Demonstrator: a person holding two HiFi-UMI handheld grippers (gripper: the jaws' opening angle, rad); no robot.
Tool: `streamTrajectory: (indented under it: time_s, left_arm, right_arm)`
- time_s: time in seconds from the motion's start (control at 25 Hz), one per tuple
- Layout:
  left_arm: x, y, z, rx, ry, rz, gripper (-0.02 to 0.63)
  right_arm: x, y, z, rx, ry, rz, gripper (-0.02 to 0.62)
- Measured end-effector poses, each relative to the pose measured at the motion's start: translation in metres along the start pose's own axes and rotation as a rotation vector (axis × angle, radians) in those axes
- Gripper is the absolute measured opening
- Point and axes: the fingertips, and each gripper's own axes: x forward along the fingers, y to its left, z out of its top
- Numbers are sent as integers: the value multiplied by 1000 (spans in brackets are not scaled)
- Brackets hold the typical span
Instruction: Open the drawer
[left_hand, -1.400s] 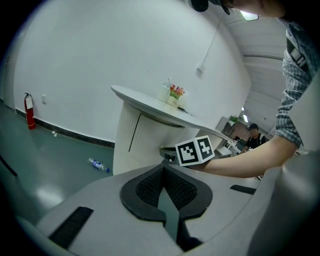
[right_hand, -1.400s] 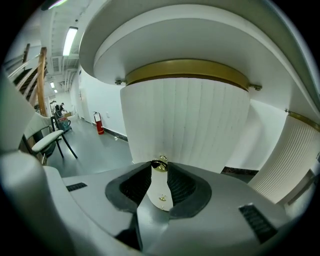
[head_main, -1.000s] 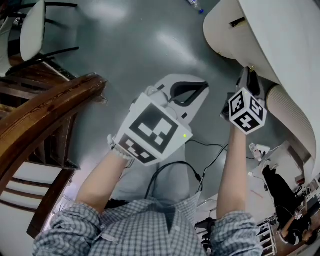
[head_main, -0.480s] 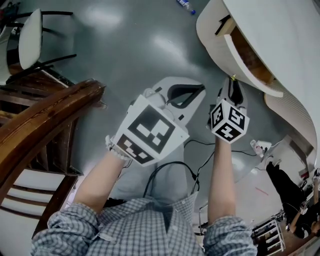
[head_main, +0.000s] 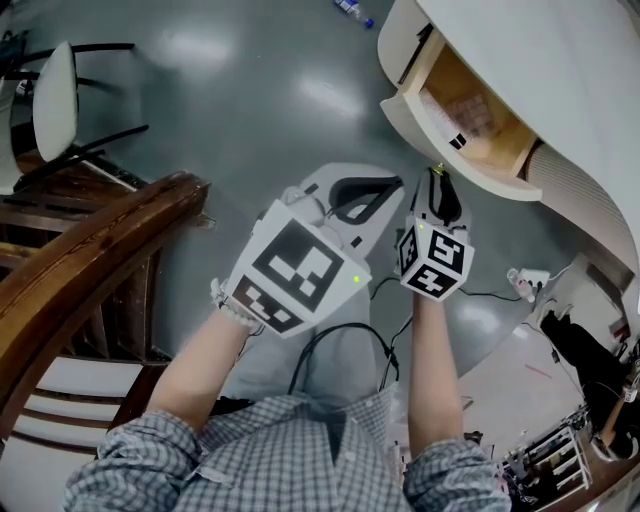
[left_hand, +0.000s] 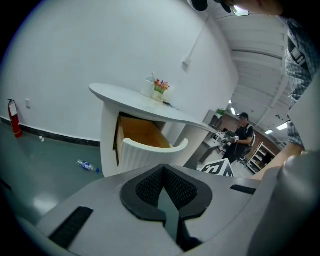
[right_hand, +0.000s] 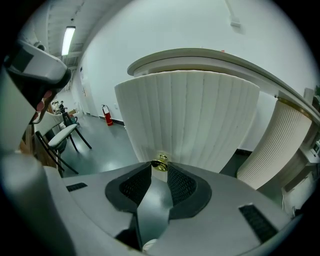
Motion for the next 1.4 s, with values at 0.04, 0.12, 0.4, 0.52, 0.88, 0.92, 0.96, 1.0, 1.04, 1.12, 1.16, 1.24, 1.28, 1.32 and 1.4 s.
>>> streamTrajectory:
  time_s: [0.04, 0.12, 0.4, 0.52, 0.88, 0.92, 0.96, 1.0, 1.04, 1.12, 1.16, 1.24, 1.28, 1.32, 1.4]
  left_arm:
    - [0, -1, -1, 0, 4, -2, 0]
    - [1, -2, -5, -3, 11, -4, 0]
    - [-3, 0, -11, -23, 19, -1, 0]
    - [0, 2, -10, -31, 20, 2, 0]
    - [6, 0, -12, -42, 49, -1, 0]
    - [5, -2, -13, -42, 53, -3, 0]
    - [3, -4, -14, -40, 55, -5, 0]
    - [0, -7, -16, -36, 56, -8, 0]
    - [-4, -11, -18, -33, 56, -11, 0]
    - [-11, -17, -22, -29, 55, -16, 0]
    - [-14, -20, -23, -27, 55, -17, 0]
    - [-17, -24, -22, -20, 57, -17, 0]
    - [-17, -24, -20, -16, 59, -17, 0]
    - [-18, -24, -17, -11, 60, -17, 0]
    - [-19, -25, -11, -5, 62, -19, 0]
  right_arm:
    - [-2, 0, -3, -1, 5, 0, 95]
    - [-6, 1, -8, 1, 13, -2, 95]
    - [-21, 10, -22, -12, 40, 9, 95]
    - [-23, 11, -26, -15, 47, 15, 95]
    - [-20, 7, -27, -6, 64, 17, 95]
    - [-20, 8, -27, -1, 64, 18, 95]
    - [-21, 9, -27, 5, 62, 20, 95]
    - [-23, 10, -28, 16, 60, 23, 95]
    - [-26, 11, -30, 29, 59, 26, 95]
    - [-32, 13, -35, 46, 67, 28, 95]
    - [-35, 13, -37, 50, 75, 27, 95]
    - [-40, 12, -42, 55, 93, 23, 95]
    - [-43, 12, -44, 58, 101, 21, 95]
    - [-46, 11, -45, 59, 106, 19, 94]
    - [-53, 10, -45, 61, 114, 15, 82]
